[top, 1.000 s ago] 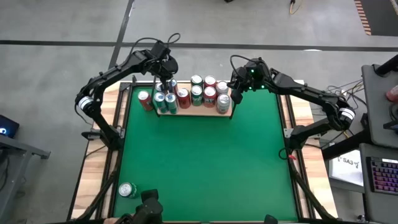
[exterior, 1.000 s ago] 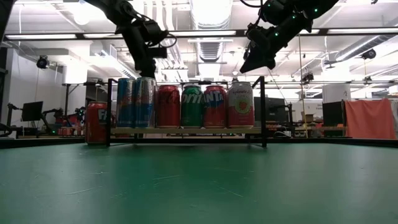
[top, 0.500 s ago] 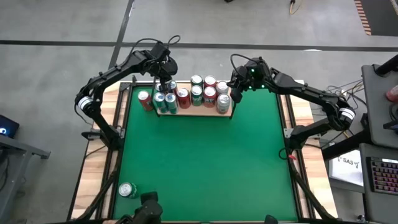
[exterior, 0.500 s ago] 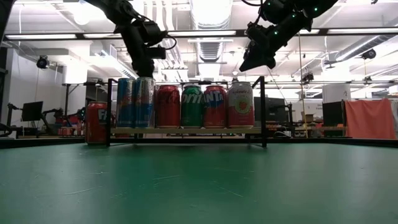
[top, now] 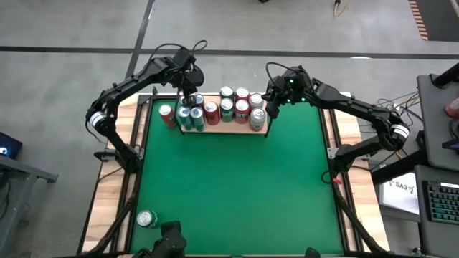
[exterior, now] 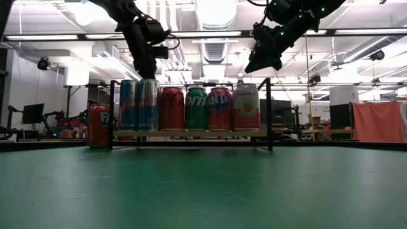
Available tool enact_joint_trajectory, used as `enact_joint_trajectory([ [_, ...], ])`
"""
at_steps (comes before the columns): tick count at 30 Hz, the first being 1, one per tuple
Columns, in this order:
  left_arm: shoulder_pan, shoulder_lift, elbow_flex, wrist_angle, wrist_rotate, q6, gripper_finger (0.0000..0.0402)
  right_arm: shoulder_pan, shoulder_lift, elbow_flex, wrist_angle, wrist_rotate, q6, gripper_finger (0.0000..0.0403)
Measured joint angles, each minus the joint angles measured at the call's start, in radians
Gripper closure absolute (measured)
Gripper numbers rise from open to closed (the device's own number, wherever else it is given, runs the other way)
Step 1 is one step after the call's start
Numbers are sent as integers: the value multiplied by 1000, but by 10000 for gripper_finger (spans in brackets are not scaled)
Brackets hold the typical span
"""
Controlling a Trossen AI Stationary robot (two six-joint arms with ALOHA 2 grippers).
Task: Pick and place cans onto a shelf
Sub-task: Adjust the blue silver soda can on the shelf
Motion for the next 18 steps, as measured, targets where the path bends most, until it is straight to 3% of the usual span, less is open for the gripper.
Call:
enact_joint_trajectory([
  [6, 0, -1, 35, 69, 7, -15, 402, 0, 0, 0, 0, 0, 0, 394],
  [18, -7, 20, 31, 31, 64, -24, 402, 0, 0, 0, 0, 0, -1, 394],
])
